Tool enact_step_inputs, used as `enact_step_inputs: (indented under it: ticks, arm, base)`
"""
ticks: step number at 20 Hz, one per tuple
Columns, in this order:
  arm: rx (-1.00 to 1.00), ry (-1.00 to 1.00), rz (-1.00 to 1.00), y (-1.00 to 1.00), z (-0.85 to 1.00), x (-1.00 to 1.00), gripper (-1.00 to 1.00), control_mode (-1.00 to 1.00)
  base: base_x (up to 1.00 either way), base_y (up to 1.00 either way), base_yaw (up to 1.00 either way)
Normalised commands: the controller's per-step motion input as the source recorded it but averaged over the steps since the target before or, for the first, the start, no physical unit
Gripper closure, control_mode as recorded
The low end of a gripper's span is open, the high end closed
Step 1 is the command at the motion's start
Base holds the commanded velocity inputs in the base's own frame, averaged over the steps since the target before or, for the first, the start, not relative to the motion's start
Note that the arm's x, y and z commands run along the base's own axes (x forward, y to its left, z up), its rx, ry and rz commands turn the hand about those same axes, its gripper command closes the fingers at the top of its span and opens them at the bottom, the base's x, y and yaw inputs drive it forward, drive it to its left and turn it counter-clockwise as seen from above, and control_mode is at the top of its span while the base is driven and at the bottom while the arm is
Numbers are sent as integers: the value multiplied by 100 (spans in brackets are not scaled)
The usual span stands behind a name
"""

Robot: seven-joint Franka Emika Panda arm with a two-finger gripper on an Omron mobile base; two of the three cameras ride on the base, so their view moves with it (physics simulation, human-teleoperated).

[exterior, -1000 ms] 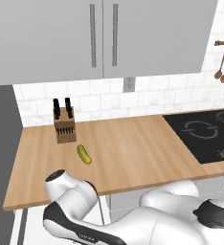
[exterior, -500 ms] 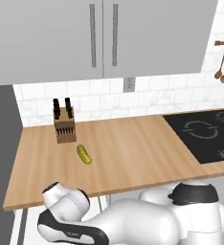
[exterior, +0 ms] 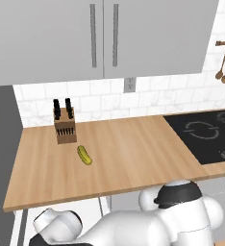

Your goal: Pick the tongs from the drawer and place it on the counter.

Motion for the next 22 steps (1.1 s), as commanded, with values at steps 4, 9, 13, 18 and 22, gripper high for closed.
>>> enact_step_inputs:
  ticks: [4,9,13,18,22]
  arm:
    - [1,3,13,-2,-8,-100,-100,-100]
    - [11,-39,0,0,92,-73,-100,-100]
    - [3,-53,-14,-17,100,6,-100,-100]
    - [0,-45,-21,-27,69,60,-100,-100]
    - [0,-29,-27,-35,10,99,-100,-100]
  base:
    - [0,0,0]
    - [0,0,0]
    - [0,0,0]
    - [0,0,0]
    - [0,0,0]
